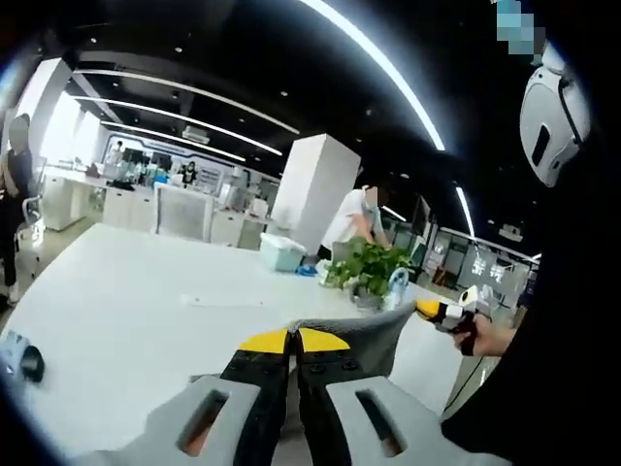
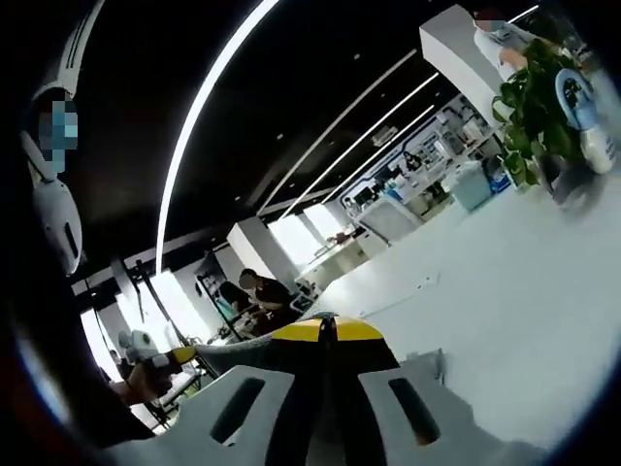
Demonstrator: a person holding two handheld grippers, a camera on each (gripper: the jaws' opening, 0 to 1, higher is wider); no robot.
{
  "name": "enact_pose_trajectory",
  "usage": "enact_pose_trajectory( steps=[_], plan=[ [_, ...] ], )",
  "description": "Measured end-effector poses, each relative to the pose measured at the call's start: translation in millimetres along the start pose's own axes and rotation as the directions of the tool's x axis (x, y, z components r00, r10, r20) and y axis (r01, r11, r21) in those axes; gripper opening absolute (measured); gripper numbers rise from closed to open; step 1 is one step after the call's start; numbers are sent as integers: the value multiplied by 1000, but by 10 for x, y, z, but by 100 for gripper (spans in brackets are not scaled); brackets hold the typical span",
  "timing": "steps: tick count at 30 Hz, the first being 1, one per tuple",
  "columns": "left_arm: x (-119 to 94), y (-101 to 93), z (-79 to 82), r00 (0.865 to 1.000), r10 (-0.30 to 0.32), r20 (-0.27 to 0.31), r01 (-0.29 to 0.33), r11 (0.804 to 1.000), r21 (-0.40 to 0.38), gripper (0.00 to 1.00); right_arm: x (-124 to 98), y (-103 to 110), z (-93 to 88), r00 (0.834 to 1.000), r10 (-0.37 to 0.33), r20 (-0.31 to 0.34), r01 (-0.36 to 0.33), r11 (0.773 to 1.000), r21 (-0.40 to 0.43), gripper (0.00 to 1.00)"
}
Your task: Fold the towel on the table until its edges align and the towel forms a compact rectangular stack.
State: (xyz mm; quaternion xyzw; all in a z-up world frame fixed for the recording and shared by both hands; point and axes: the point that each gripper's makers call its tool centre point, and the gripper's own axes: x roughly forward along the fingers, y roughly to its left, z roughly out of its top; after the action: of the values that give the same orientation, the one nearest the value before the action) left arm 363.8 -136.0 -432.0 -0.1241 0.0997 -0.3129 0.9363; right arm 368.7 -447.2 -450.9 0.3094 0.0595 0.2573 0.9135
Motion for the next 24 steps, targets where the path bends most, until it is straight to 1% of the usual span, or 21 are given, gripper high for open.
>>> enact_pose_trajectory(
  steps=[2,4,7,10,13,17,20,24],
  plan=[
    [-10,6,-28,1000,3,1,-3,1000,-11,2,0,-8,-24,1000,-5,-15,5,1000,-1,0],
    [-15,7,-37,1000,6,2,-6,1000,-9,2,14,-10,-38,1000,-10,-19,10,1000,2,0],
    [-31,48,-81,1000,18,-11,-18,1000,1,2,39,-8,-67,999,-10,-34,10,1000,-1,0],
    [-26,85,-107,1000,21,-8,-21,1000,-20,2,63,-16,-79,999,-9,-42,9,1000,-1,0],
    [9,100,-112,1000,16,-4,-16,999,-29,2,76,-44,-92,999,-16,-46,16,1000,2,0],
    [69,126,-138,999,-1,-33,1,1000,-2,2,83,-100,-150,998,-29,-64,30,1000,10,0],
    [92,144,-147,999,-9,-39,9,1000,-1,2,77,-118,-157,997,-33,-73,34,999,10,0],
    [131,155,-199,999,-2,-47,2,1000,-1,2,84,-168,-186,995,-52,-84,53,999,12,0]
  ],
)
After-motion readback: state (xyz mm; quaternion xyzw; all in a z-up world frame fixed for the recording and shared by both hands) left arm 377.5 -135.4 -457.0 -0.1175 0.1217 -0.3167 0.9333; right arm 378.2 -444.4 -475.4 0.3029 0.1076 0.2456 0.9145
